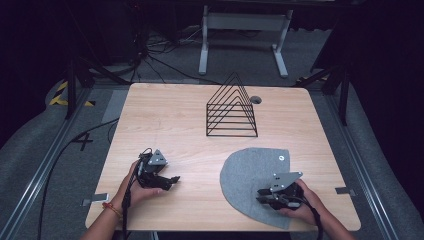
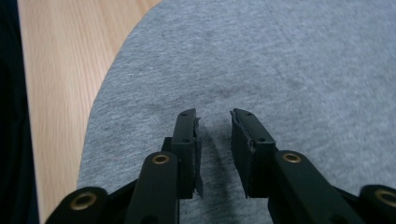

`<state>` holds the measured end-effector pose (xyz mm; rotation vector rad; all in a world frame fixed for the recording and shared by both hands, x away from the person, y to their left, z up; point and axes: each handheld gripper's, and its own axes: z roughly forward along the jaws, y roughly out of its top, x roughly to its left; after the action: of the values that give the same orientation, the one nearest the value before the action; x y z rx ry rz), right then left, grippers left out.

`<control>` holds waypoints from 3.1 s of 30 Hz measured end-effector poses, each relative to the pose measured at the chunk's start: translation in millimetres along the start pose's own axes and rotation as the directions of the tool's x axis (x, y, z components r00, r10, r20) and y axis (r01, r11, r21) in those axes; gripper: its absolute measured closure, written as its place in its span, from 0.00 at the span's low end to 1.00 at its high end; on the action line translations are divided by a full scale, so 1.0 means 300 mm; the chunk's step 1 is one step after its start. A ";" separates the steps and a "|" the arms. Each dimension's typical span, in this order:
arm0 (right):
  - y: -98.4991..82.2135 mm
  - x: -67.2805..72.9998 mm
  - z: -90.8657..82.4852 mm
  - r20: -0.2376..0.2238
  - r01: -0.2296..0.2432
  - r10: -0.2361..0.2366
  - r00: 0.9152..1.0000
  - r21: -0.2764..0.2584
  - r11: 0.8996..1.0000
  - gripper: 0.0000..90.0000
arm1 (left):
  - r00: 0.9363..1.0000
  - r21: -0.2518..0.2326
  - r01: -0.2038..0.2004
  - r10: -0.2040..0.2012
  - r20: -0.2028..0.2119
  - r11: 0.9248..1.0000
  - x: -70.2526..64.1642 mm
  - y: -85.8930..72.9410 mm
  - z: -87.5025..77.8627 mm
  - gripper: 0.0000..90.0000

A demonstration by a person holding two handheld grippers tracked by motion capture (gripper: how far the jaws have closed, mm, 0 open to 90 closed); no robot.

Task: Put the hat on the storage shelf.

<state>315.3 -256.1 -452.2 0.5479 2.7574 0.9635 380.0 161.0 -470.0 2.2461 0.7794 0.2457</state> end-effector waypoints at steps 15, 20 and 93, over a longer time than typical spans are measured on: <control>0.110 -0.076 -0.001 0.247 -0.015 0.023 0.969 -0.035 0.999 0.60 | 0.966 -0.107 -0.164 0.182 0.185 0.981 -0.288 0.197 0.117 0.31; 0.037 -0.245 -0.078 0.325 -0.137 0.149 0.934 -0.058 0.989 0.69 | 0.936 -0.088 -0.239 0.253 0.245 0.967 -0.370 0.235 0.185 0.35; 0.093 -0.292 0.108 0.158 -0.234 0.240 0.958 -0.060 0.970 0.52 | 0.998 0.084 -0.053 0.051 0.022 0.995 -0.057 0.191 0.152 0.53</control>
<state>412.5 -252.1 -456.4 0.9249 2.5609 0.9707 410.6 92.6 -461.5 2.3478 0.7340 0.2191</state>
